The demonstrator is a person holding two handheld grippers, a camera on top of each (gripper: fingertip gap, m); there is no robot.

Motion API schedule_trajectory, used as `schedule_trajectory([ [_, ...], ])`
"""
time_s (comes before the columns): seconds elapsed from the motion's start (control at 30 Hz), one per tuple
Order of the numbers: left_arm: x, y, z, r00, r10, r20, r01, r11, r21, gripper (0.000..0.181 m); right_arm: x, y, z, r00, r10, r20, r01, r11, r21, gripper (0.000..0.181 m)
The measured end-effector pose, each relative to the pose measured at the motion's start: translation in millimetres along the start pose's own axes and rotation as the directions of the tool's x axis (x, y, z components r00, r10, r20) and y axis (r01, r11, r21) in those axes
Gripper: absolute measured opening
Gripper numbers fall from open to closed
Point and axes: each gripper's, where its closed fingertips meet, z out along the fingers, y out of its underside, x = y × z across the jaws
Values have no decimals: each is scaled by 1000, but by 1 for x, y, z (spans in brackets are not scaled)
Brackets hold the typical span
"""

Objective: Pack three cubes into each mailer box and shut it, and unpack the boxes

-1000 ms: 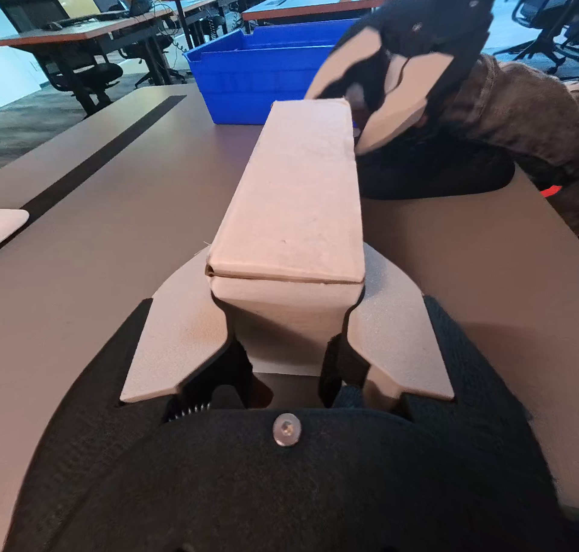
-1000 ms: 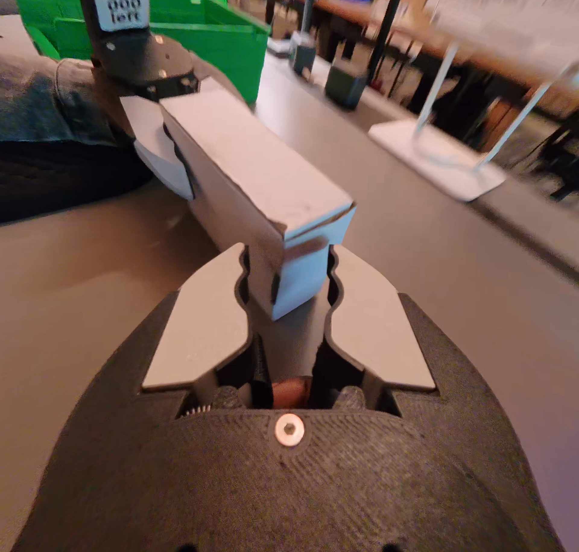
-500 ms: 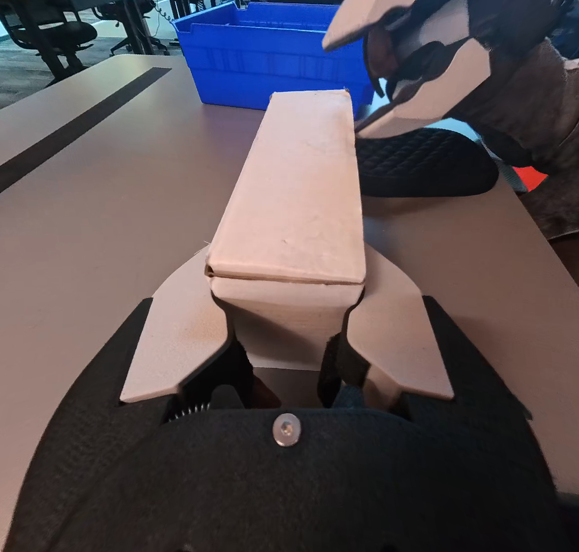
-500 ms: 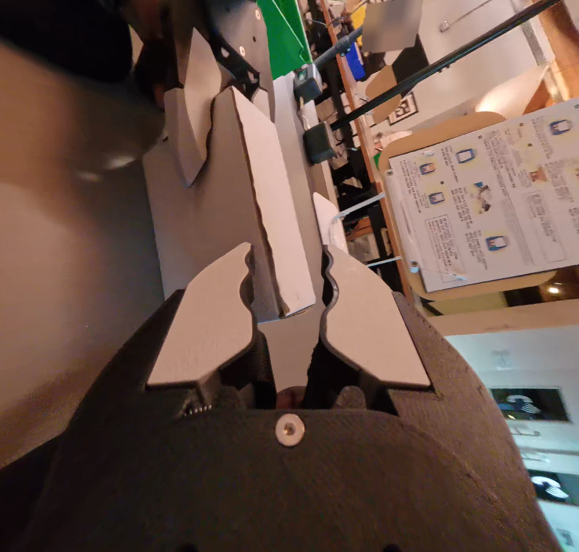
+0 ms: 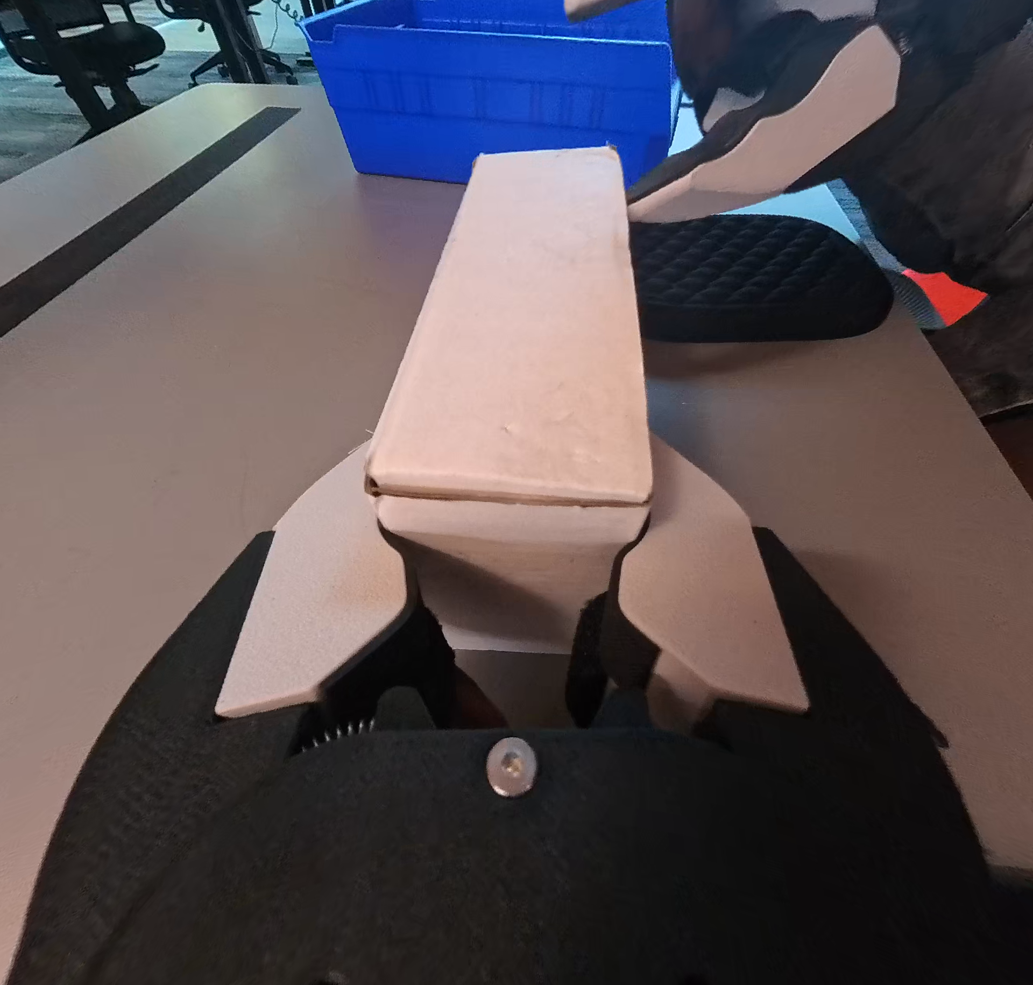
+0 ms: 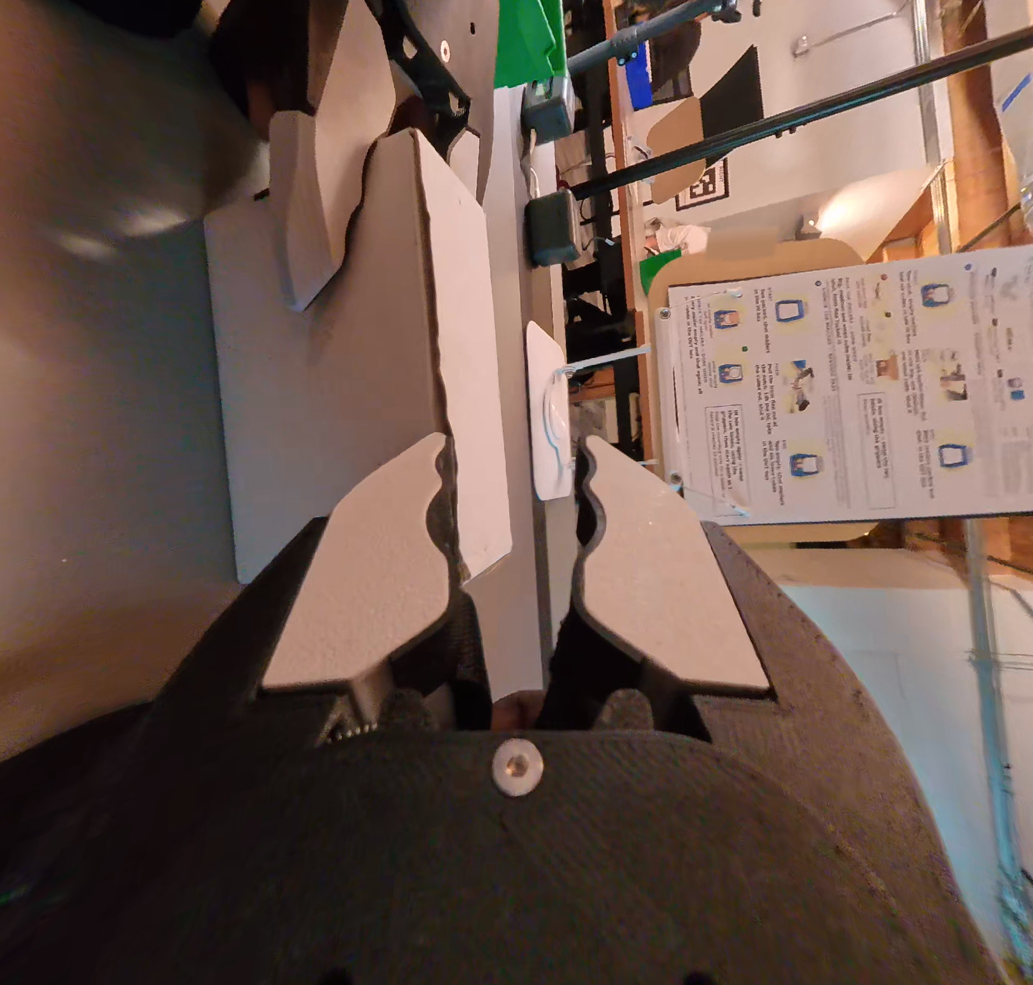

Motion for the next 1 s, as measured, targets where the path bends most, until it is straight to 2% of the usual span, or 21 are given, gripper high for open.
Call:
schedule_trajectory([
  [0.4, 0, 2, 0, 1000, 12, -4, -12, 1000, -15, 75, -3, -8, 14, 997, -80, 0, 80, 996, -28, 27],
  [0.63, 0, 3, 0, 1000, 19, -2, -19, 999, -29, 75, -6, -14, 30, 988, -155, 14, 155, 987, -40, 8],
  [0.7, -1, 3, 0, 1000, 17, 1, -17, 999, -33, 75, -7, -14, 36, 987, -155, 50, 158, 986, -51, 1],
  [0.8, -1, 3, 0, 1000, 10, 4, -10, 999, -35, 75, -8, -12, 41, 979, -121, 165, 134, 988, -75, 3],
  [0.93, -2, 3, 0, 1000, -3, 9, 3, 999, -36, 75, -9, -10, 43, 922, -14, 387, 51, 995, -86, 8],
  [1.0, -2, 3, 0, 1000, -2, 9, 2, 999, -34, 75, 1, -9, 46, 906, 25, 422, 15, 996, -91, 2],
])
